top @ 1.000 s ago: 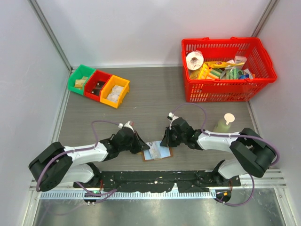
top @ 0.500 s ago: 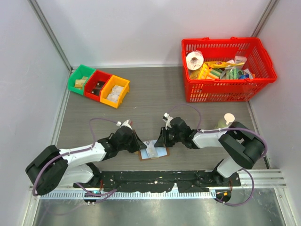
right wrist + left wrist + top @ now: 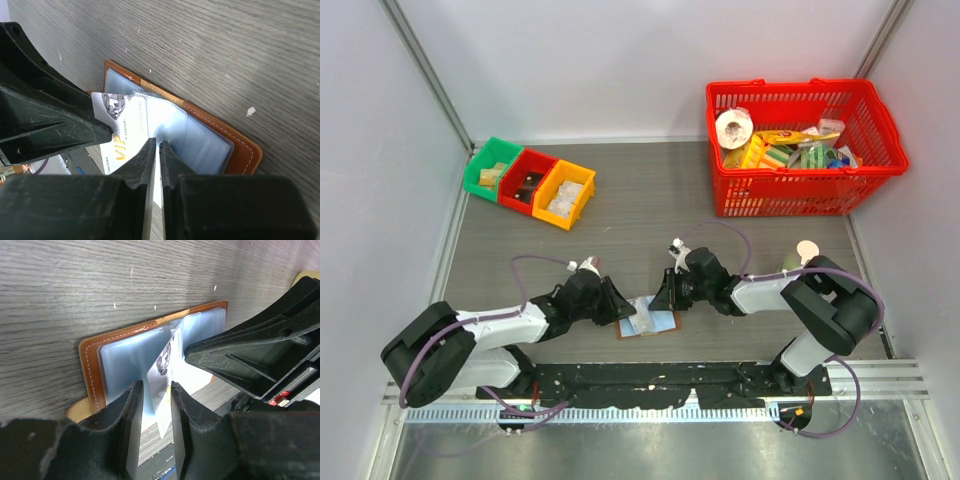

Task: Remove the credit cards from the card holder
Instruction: Remove the credit card from the card holder.

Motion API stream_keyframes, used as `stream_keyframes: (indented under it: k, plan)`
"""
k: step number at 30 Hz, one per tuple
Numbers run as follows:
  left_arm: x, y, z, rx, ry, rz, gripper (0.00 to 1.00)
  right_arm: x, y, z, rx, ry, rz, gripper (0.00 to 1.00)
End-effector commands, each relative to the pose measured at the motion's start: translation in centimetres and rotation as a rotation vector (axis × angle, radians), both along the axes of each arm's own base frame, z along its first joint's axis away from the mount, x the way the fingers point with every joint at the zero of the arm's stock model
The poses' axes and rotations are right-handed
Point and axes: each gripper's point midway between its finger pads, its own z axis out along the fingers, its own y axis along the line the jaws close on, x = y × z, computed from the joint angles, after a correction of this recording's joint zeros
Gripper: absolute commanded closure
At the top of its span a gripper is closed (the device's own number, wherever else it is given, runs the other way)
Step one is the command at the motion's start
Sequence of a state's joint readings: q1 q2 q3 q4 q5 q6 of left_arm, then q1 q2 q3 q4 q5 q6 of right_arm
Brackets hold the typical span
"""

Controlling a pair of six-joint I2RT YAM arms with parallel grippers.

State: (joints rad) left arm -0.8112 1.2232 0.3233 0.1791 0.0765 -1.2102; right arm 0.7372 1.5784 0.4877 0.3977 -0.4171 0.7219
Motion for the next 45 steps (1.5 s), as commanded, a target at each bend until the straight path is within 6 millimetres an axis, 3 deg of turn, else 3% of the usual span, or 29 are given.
stream_keyframes:
  k: [1,3,8,18,22,25,30,35,40,45]
  plan:
    - [0.7,-1.5,0.9,-0.067,-0.008,-0.008,0.68,-0.7,-2.2,-3.4,-0.12,0.052,-0.044,0.87]
    - [0.7,-1.7,1.0,-0.078,-0.005,-0.013,0.72,-0.7,-2.2,-3.4,-0.12,0.055,-0.045,0.87]
    - [0.8,-1.3,1.5,-0.066,-0.021,-0.001,1.0,-0.6,-2.6,-3.6,-0.13,0.057,-0.062,0.87]
    - [1.7,4.3,3.6,0.16,-0.126,0.0,1.0,1.5,-5.0,-2.8,-0.232,0.001,-0.112,0.87]
    - [2.8,5.7,6.2,0.24,-0.209,-0.058,1.0,3.1,-5.3,-0.4,-0.279,-0.085,-0.102,0.86]
    - [3.9,6.2,8.9,0.311,-0.305,-0.139,1.0,4.6,-5.1,2.8,-0.287,-0.179,-0.079,0.8]
    - [4.9,5.6,13.7,0.408,-0.478,-0.361,1.0,5.7,-4.4,10.9,-0.223,-0.441,0.022,0.66]
    - [3.8,4.0,17.1,0.401,-0.615,-0.66,1.0,3.9,-3.4,18.5,-0.074,-0.685,0.17,0.46]
    - [2.1,2.6,19.4,0.354,-0.711,-0.94,1.0,2.0,-2.4,23.5,0.025,-0.892,0.35,0.38]
    - [0.8,1.5,21.7,0.288,-0.785,-1.135,1.0,0.8,-0.6,25.9,0.092,-0.989,0.528,0.37]
